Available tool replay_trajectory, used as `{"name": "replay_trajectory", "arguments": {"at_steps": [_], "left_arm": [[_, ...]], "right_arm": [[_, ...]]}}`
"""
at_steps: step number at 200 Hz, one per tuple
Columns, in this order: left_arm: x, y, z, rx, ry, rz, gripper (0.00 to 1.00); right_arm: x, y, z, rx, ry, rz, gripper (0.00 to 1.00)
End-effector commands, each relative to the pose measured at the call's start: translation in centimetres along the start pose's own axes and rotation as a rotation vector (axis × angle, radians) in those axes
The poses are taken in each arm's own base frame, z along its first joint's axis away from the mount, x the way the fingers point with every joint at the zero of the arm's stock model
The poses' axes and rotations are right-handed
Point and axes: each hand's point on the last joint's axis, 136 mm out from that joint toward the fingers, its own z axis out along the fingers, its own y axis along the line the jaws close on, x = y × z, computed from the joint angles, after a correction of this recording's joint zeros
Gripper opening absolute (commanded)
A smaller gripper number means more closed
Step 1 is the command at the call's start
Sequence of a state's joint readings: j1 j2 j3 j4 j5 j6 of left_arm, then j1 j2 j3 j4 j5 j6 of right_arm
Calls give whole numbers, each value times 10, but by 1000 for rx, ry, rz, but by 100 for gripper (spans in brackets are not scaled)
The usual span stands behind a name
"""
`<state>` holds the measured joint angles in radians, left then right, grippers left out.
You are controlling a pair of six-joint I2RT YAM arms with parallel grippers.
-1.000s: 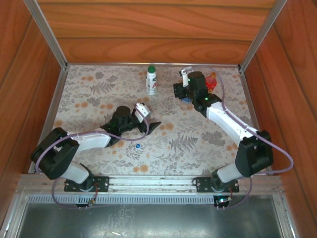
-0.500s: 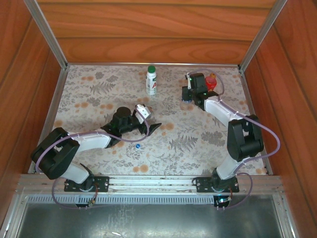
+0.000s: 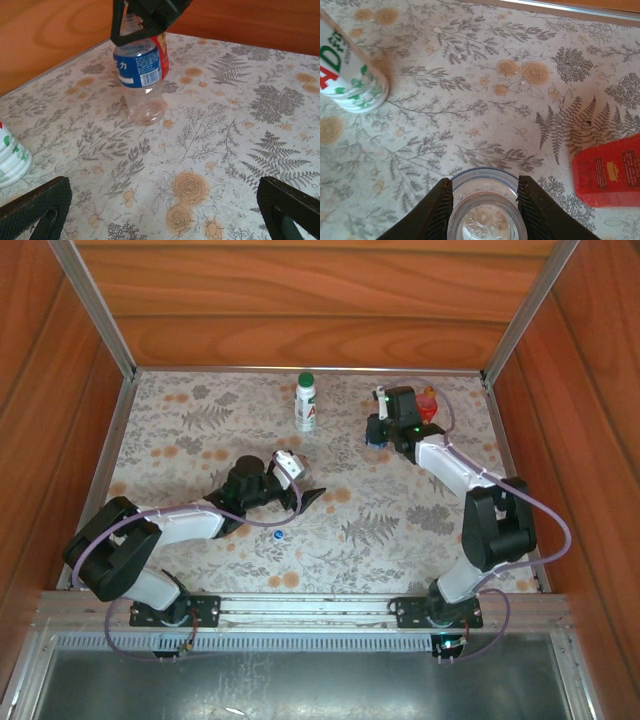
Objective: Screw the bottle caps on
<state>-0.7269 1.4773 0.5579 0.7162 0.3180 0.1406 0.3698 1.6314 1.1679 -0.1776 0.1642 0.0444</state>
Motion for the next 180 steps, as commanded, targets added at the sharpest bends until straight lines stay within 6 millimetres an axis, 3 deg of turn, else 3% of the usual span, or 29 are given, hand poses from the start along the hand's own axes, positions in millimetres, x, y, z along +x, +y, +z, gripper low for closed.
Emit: {"name": "replay_trajectory", "arguments": {"at_steps": [1,35,77,122,140,180], "left_arm": [[-3,1,5,-6,-14,-8,100],[-4,2,8,-5,-35,22,100],[-3,0,17,17,-71,34,100],[23,17,-4,-53,-27,-22,100],[30,16,-8,-45,-30,-32,100],[21,12,-3,-11,-76,-34,95]], "right_arm": [[-3,19,-23,-66,-4,-7,31],[8,52,-45,-125,4,-75,31],[21,112,-66,-214,-13,-182,31],[31,173,-68,-316,-34,-259,31],[33,190,-69,-345,-25,-287,32],[33,214,-73,-394,-29,-324,32]]}}
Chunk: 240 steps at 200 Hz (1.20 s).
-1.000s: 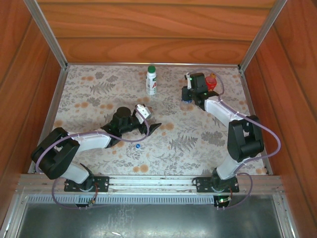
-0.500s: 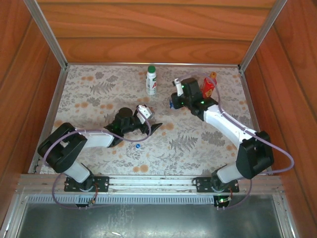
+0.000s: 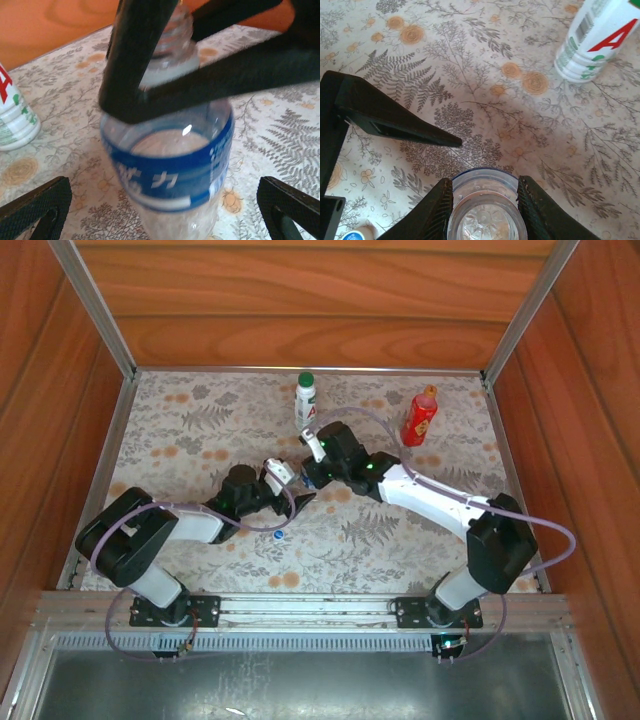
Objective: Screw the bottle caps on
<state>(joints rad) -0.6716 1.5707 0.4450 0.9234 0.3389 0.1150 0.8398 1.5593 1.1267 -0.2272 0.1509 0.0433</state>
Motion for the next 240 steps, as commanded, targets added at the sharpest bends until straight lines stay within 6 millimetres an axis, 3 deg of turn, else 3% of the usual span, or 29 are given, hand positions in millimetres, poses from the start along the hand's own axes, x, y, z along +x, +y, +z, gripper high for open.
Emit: {"name": "replay_trajectory", "arguments": {"at_steps": [1,38,132,154,227,240], "left_arm": [[-18,-2,2,23,-74,5,94],[-15,-1,3,17,-93,5,85],[3,6,11,22,-178,24,83],[1,9,12,16,-182,16,76],[-5,9,16,49,-199,1,76],[-4,8,16,50,-197,-1,72]], "right_arm": [[-20,12,-3,-25,-47,-15,32],[-19,17,-2,-42,-54,4,32],[-15,21,2,-65,-53,58,32],[-11,22,4,-71,-45,59,32],[-4,20,9,-62,-21,63,33],[-4,20,9,-62,-18,61,33]]}}
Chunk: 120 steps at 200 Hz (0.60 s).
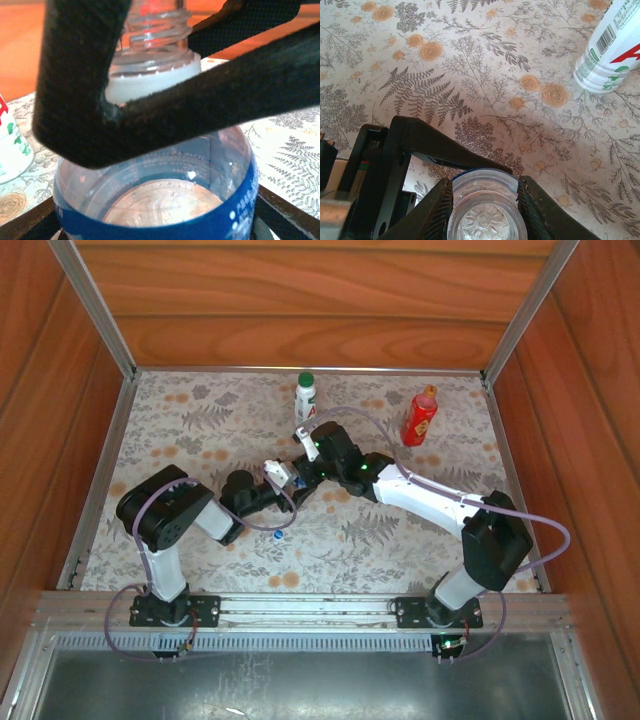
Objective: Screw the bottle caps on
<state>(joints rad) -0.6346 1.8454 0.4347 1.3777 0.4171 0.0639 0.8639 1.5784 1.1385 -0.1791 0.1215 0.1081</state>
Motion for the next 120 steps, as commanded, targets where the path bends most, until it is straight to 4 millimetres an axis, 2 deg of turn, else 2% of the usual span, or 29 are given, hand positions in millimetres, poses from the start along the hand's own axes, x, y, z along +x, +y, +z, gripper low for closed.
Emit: {"name": "replay_trajectory", "arguments": {"at_steps": [1,13,63,82,100,120], "left_arm": [[-7,0,3,22,-33,-8,71],[-7,0,3,25,-34,-9,65],[-5,-4,5,55,-31,-24,61],[-4,-4,5,54,-28,-25,61],[-3,-2,3,42,-26,-19,61],[-4,3,-3,24,-26,-22,61]], "right_arm": [[8,3,6,-11,20,11,33],[9,2,6,-4,30,4,33],[15,2,8,-5,66,-19,35],[12,2,4,-5,55,-18,48],[3,-1,-9,11,3,-2,61],[-5,-8,-27,40,-66,18,67]]}}
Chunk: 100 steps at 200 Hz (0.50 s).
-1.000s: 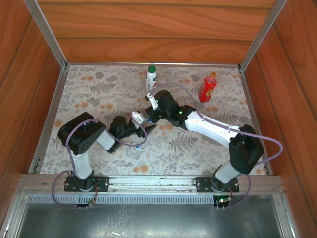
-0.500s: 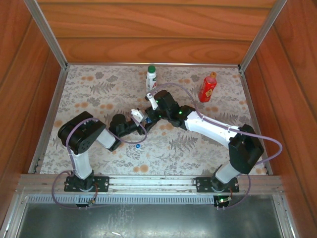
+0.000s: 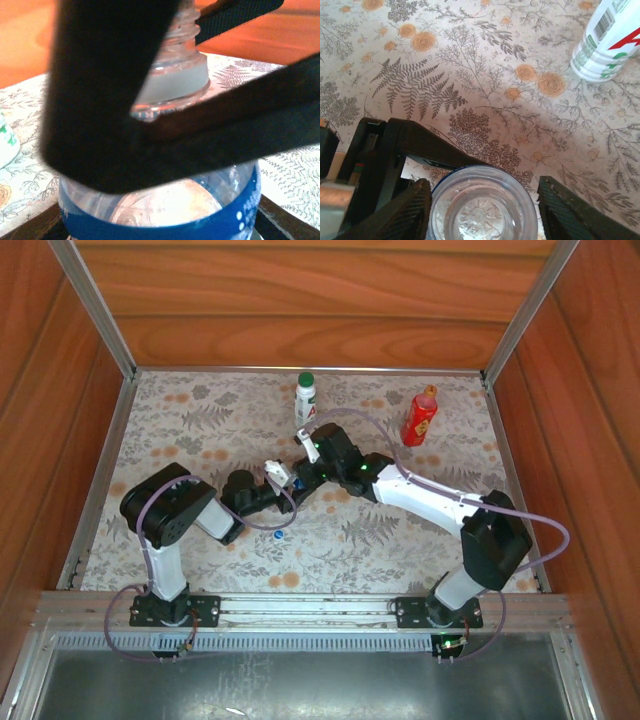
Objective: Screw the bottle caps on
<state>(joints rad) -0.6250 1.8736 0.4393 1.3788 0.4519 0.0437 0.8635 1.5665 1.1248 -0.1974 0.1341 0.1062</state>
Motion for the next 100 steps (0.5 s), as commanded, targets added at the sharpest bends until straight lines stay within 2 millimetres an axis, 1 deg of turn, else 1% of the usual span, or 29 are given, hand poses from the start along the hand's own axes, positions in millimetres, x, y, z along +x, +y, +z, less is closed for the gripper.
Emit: {"name": "replay_trajectory", "arguments": {"at_steps": [1,10,19,28,36,62,73,100], "left_arm": [[-12,4,-4,-3,-43,9,61],[-11,6,-7,-11,-40,8,61],[-9,8,-9,-18,-34,6,61],[-7,10,-11,-26,-29,5,61],[-4,11,-12,-31,-23,3,61],[1,16,-12,-42,-11,-2,61],[3,18,-12,-45,-7,-5,61],[11,25,-13,-60,10,-13,61]], "right_arm": [[-12,-6,-26,27,-87,22,67],[-13,-8,-36,33,-124,31,68],[-11,-8,-44,30,-150,33,68],[-3,-8,-48,18,-156,22,68],[4,-3,-52,-12,-160,6,68],[38,17,-51,-111,-136,-32,68],[54,27,-47,-146,-112,-56,68],[83,54,-34,-215,-77,-133,69]]}}
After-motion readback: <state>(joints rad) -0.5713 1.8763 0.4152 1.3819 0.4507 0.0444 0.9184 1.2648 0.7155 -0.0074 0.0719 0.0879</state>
